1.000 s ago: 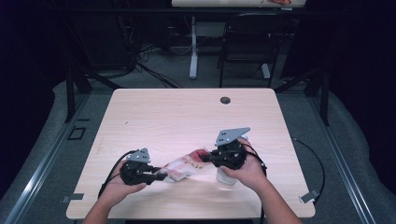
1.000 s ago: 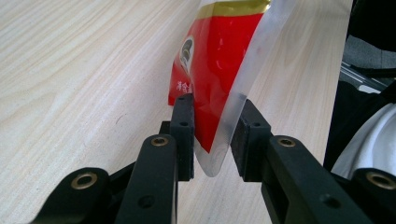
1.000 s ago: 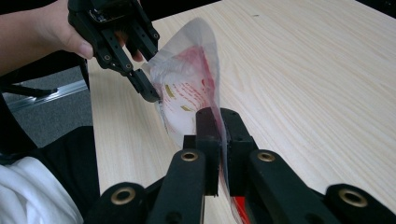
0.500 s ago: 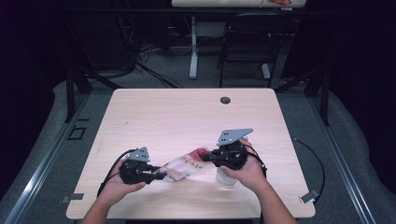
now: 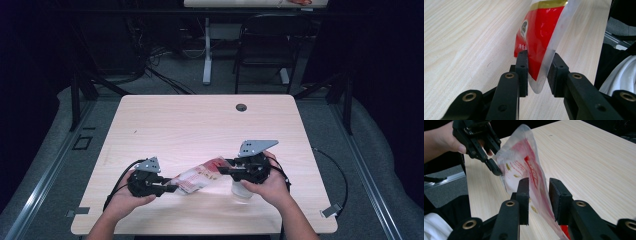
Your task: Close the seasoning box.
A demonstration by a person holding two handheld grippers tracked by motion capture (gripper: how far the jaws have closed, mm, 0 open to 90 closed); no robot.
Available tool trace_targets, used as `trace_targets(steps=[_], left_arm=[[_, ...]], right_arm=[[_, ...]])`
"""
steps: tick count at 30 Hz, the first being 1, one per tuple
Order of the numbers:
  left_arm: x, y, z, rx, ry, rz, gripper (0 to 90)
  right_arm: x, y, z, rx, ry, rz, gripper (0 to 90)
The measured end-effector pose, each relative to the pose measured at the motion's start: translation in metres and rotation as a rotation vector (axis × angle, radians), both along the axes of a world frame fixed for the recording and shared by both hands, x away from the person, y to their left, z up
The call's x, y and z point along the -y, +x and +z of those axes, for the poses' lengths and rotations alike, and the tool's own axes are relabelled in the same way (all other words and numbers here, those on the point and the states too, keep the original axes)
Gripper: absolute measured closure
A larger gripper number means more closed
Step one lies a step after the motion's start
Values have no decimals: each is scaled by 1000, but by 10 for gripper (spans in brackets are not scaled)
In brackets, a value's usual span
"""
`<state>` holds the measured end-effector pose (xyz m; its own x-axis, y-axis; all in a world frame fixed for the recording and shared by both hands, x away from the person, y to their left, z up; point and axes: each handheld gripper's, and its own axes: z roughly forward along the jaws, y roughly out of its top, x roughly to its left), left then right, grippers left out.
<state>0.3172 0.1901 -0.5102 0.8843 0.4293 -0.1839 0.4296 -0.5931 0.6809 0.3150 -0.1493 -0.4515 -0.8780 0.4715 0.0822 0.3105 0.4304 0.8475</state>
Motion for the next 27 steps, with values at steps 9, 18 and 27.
trace_targets(steps=[9, 18, 27], left_arm=[[-1, 0, 2, -10, -9, -6, 731], [-2, 1, 5, -13, -19, -17, 733], [-4, 2, 11, -8, -30, -15, 736]], right_arm=[[19, -5, -7, 1, -13, -42, 690], [36, -2, -20, -27, 16, -66, 734], [39, -1, -21, -32, 22, -61, 793]])
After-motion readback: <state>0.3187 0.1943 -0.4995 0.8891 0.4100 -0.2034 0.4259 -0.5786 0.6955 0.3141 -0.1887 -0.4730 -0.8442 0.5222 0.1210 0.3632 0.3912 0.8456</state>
